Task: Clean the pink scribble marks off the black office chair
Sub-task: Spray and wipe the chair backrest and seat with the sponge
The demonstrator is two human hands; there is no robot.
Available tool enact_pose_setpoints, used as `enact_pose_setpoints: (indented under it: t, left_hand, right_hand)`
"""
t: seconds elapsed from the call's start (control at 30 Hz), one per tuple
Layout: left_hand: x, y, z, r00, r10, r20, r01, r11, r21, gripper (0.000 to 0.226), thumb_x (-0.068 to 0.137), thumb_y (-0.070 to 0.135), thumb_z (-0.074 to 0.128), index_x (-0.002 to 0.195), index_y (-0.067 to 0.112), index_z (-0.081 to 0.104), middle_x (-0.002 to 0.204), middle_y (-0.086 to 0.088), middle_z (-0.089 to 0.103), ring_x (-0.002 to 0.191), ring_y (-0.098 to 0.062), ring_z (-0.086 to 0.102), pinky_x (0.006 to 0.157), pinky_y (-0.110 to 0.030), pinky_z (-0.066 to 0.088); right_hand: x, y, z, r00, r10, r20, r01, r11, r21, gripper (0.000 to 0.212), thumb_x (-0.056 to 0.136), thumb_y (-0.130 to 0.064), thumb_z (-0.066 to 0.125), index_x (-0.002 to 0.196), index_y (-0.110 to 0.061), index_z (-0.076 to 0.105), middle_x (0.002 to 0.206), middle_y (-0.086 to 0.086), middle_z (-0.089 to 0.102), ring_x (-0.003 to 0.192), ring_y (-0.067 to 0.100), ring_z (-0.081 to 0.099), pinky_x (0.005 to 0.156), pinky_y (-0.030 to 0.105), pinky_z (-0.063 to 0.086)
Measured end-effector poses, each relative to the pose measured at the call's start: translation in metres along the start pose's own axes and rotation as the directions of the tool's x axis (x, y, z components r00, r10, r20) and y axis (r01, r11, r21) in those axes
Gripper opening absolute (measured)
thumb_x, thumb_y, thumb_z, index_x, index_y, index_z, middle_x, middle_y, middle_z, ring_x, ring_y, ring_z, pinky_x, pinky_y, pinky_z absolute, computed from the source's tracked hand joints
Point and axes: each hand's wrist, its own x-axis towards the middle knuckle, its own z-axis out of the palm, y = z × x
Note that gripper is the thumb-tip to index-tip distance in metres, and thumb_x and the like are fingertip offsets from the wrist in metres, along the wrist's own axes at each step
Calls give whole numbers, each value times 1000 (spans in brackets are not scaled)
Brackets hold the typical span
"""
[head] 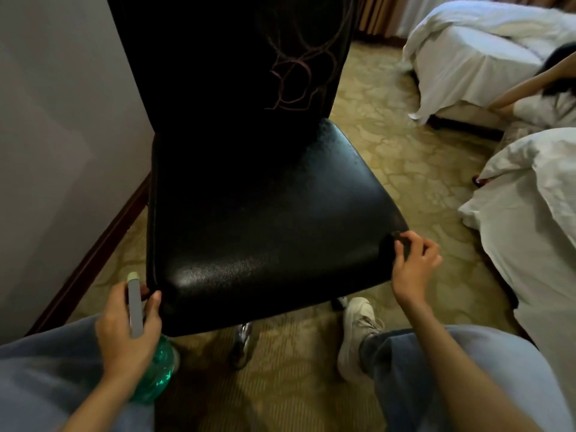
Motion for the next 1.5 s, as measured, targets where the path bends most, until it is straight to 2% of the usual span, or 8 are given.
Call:
enact_pose_setpoints:
  t: [0.23,0.37,0.57,0.77,0.87,1.07,1.33,1.5]
  left_hand:
    - [-11,1,-7,1000,27,-10,-27,999,-46,19,87,10,63,91,22,49,80,-3,55,72,-19,52,62,-21,42]
    - [-17,-3,-4,1000,-15,-12,15,999,-40,18,87,12,64,98,16,50,78,1,52,72,-21,53,60,-17,42]
    - [-13,-8,0,999,-43,-24,43,999,10,21,86,15,65,101,9,50,79,-3,50,76,-26,50,66,-30,39]
    - [-2,-11,2,994,-88,-63,87,996,-10,31,88,13,62,115,2,49,93,-9,48,86,-24,46,75,-39,35]
    - [0,-12,0,992,-122,-39,121,993,-13,33,88,15,63,116,6,48,93,-7,49,87,-25,47,74,-40,37]
    - [4,-10,-4,983,-182,30,184,980,-71,20,88,17,62,99,20,46,83,1,51,82,-22,52,70,-32,38]
    - [40,-15,-8,968,-247,50,252,960,-124,22,90,24,60,108,13,56,94,-7,59,88,-20,56,69,-26,42]
    - [79,3,-23,983,166,-73,-166,986,-2,19,87,29,64,84,36,47,74,7,53,71,7,53,61,-6,39]
  right_hand:
    - [-129,-119,35,925,-375,69,360,919,162,17,88,-13,62,104,-19,63,111,-6,43,102,-9,35,88,12,35]
    - [-238,-173,72,617,-736,277,724,670,165,36,80,-46,55,113,-43,42,120,-4,38,108,18,37,88,34,35]
    - [-226,-128,81,559,-792,246,809,586,49,39,76,-37,56,111,-42,39,119,-2,34,104,21,37,84,34,33]
    - [-121,-17,42,909,-357,217,341,934,106,27,79,-63,58,79,-36,56,86,-11,51,83,0,47,79,33,44]
    - [-92,2,33,996,-87,10,85,990,115,17,84,-19,62,98,-11,59,104,-6,42,102,-15,31,94,7,27]
    - [-36,22,-1,941,321,-110,-300,938,172,42,89,-28,41,119,-2,51,123,28,44,115,43,40,100,48,28]
    - [-49,-173,57,873,-475,112,461,878,130,30,88,-39,43,108,-24,59,104,11,53,90,28,46,82,26,31]
    - [-115,-292,142,708,-642,293,665,746,27,27,79,-37,66,104,-29,57,105,6,52,89,27,49,67,37,45]
